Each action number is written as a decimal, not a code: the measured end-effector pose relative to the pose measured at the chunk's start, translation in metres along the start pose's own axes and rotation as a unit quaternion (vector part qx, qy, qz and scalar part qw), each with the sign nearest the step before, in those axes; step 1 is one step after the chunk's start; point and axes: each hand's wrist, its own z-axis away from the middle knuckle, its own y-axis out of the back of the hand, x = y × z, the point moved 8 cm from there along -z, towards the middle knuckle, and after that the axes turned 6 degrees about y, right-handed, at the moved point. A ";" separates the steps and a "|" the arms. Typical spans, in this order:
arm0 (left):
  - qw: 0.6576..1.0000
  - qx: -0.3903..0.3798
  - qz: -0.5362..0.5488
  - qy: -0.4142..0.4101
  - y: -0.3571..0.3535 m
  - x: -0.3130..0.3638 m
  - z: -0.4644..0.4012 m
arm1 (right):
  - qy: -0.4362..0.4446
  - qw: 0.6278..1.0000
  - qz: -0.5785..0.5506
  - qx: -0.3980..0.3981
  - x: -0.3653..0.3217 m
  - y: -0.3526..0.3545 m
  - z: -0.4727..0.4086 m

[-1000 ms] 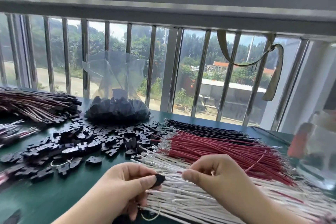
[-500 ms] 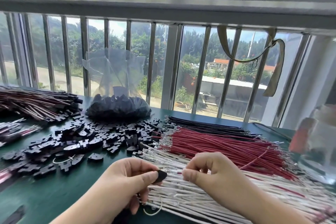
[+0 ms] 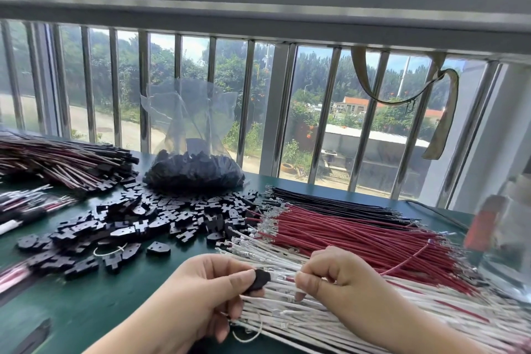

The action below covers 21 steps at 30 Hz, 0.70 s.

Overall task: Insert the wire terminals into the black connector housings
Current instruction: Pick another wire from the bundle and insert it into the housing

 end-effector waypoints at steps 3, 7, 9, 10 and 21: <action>0.999 0.013 -0.025 -0.016 0.002 0.003 0.000 | -0.011 1.000 0.003 -0.021 0.004 -0.002 -0.001; 0.996 0.027 -0.080 -0.030 0.005 0.003 0.000 | -0.009 0.999 0.000 -0.054 0.006 -0.004 -0.001; 0.994 0.027 -0.103 -0.033 0.005 0.003 0.000 | -0.004 0.997 -0.002 -0.074 0.006 -0.006 0.000; 0.993 0.027 -0.107 -0.035 0.005 0.003 -0.001 | -0.003 0.997 -0.005 -0.081 0.007 -0.006 0.000; 0.999 -0.047 -0.015 0.006 -0.008 0.003 0.005 | 0.018 0.997 -0.045 -0.053 0.002 -0.001 0.001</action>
